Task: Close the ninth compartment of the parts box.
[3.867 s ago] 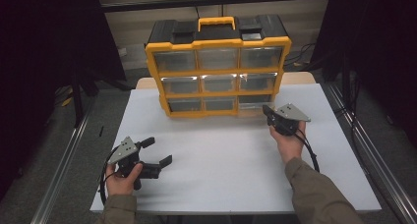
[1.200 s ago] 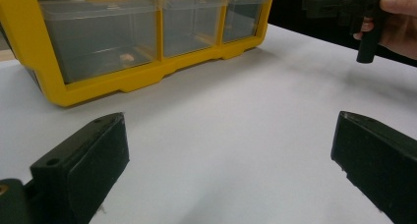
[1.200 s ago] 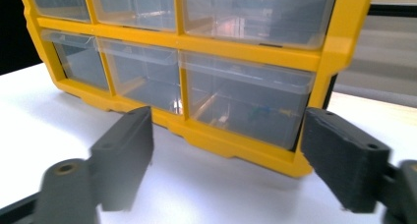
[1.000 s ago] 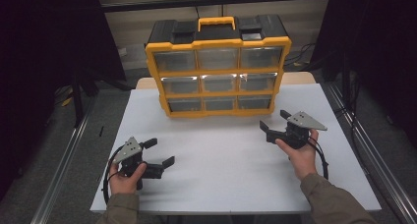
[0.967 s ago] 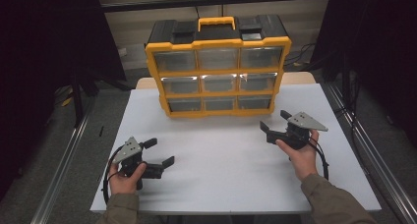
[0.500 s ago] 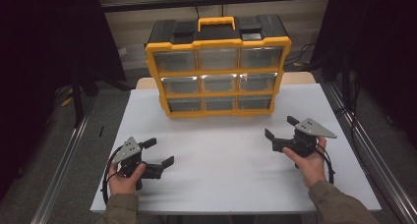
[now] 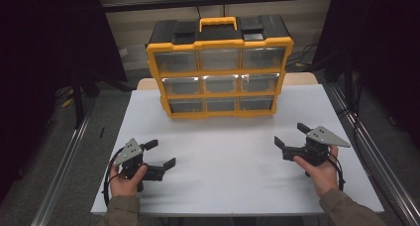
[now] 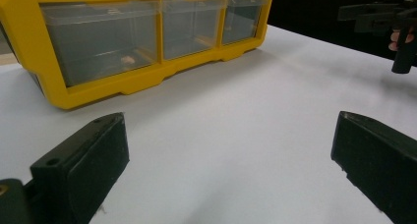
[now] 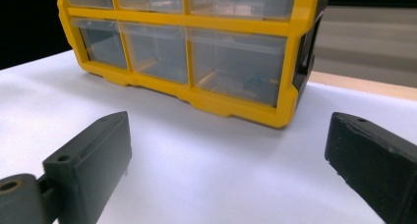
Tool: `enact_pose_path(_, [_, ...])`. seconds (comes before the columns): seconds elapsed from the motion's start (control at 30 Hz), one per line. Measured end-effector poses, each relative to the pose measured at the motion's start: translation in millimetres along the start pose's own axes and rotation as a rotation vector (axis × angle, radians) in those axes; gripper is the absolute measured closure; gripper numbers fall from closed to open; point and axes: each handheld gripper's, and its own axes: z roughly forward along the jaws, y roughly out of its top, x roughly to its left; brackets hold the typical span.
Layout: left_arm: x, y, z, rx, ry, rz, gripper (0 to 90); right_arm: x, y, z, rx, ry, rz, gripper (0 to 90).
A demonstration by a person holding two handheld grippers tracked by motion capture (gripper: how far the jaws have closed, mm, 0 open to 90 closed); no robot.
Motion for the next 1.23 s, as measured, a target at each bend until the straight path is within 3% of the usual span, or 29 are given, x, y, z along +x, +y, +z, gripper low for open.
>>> enact_pose_path(0.53, [0.4, 0.3, -1.5, 0.001, 0.002, 0.001, 0.8, -3.7, -4.9, -18.2, -0.015, 0.012, -0.017, 2.3])
enact_pose_path(0.57, [1.3, 0.2, -1.1, -0.006, -0.029, -0.004, 0.8, -4.4, -5.5, -19.1, -0.015, 0.017, -0.019, 2.3])
enact_pose_path(0.6, [-0.4, 0.3, -1.1, -0.007, 0.002, -0.006, 0.8, -4.9, -6.0, -20.7, -0.012, 0.017, -0.019, 2.3])
enact_pose_path(0.77, [-0.2, 0.3, -1.4, -0.008, 0.0, -0.006, 0.8, -5.7, -8.6, -26.6, -0.014, 0.018, -0.012, 2.3])
enact_pose_path(0.8, [1.0, 0.2, -1.2, -0.014, -0.028, -0.008, 0.8, -6.0, -9.2, -27.8, -0.016, 0.019, -0.012, 2.2])
enact_pose_path(0.83, [0.2, 0.7, -1.7, -0.01, 0.003, 0.004, 0.8, -6.6, -9.7, -29.3, -0.015, 0.018, -0.017, 2.2])
enact_pose_path(1.23, [-0.1, 0.0, -4.7, -0.005, 0.006, -0.001, 0.8, -13.4, -14.4, -42.5, -0.022, 0.017, 0.003, 1.8])
